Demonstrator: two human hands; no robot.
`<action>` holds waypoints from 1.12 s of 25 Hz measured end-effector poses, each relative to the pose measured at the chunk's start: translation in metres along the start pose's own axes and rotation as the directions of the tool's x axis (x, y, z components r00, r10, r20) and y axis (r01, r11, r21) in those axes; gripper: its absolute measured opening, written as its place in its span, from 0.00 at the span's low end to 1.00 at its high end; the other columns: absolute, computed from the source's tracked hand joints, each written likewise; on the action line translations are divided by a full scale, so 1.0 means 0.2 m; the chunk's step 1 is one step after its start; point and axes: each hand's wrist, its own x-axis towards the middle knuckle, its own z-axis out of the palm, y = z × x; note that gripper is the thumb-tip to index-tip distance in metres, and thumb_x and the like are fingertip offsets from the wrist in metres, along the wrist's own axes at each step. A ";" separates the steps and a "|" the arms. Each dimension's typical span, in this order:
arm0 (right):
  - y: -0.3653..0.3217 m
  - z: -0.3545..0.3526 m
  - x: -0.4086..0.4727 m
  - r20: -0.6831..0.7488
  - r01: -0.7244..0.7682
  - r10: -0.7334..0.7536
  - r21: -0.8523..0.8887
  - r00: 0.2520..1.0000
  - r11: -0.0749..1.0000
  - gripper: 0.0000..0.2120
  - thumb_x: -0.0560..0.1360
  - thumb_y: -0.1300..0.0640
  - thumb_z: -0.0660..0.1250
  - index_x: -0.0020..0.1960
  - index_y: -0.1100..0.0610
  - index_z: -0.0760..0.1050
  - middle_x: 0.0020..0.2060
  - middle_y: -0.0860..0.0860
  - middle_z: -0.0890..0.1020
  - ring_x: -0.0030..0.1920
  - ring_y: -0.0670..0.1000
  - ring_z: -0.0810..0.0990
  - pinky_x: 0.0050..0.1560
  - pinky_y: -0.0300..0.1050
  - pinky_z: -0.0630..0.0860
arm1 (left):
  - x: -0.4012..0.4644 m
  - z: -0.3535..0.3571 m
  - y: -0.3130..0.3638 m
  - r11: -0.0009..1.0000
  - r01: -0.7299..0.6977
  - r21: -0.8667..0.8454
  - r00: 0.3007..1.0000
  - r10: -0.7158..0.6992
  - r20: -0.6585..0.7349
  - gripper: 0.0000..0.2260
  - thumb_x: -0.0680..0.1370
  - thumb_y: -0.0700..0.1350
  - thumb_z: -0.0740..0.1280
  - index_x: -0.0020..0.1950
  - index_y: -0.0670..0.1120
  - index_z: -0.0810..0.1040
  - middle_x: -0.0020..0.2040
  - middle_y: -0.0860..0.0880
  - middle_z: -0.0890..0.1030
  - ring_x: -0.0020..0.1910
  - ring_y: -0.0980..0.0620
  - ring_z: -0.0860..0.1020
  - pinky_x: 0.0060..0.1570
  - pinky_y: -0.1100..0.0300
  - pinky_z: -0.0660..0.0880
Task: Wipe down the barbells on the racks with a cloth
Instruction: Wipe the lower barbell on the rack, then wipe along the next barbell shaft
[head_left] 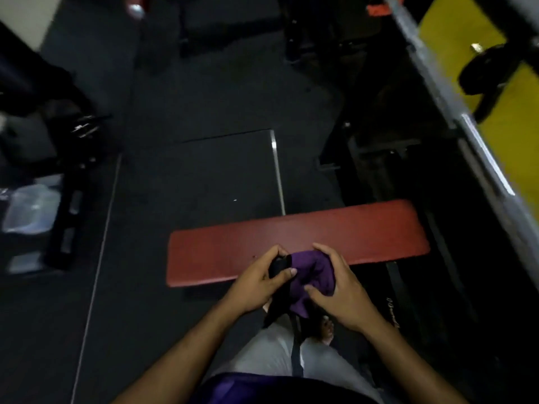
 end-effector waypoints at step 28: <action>-1.38 1.66 0.93 0.094 0.085 -0.096 0.114 0.991 0.990 0.07 0.75 0.61 0.71 0.40 0.52 0.80 0.37 0.52 0.83 0.40 0.56 0.84 0.37 0.57 0.84 | -0.94 -1.90 -0.61 0.995 0.019 0.098 0.929 0.018 -0.370 0.22 0.77 0.53 0.74 0.70 0.57 0.74 0.60 0.57 0.82 0.59 0.60 0.80 0.60 0.58 0.77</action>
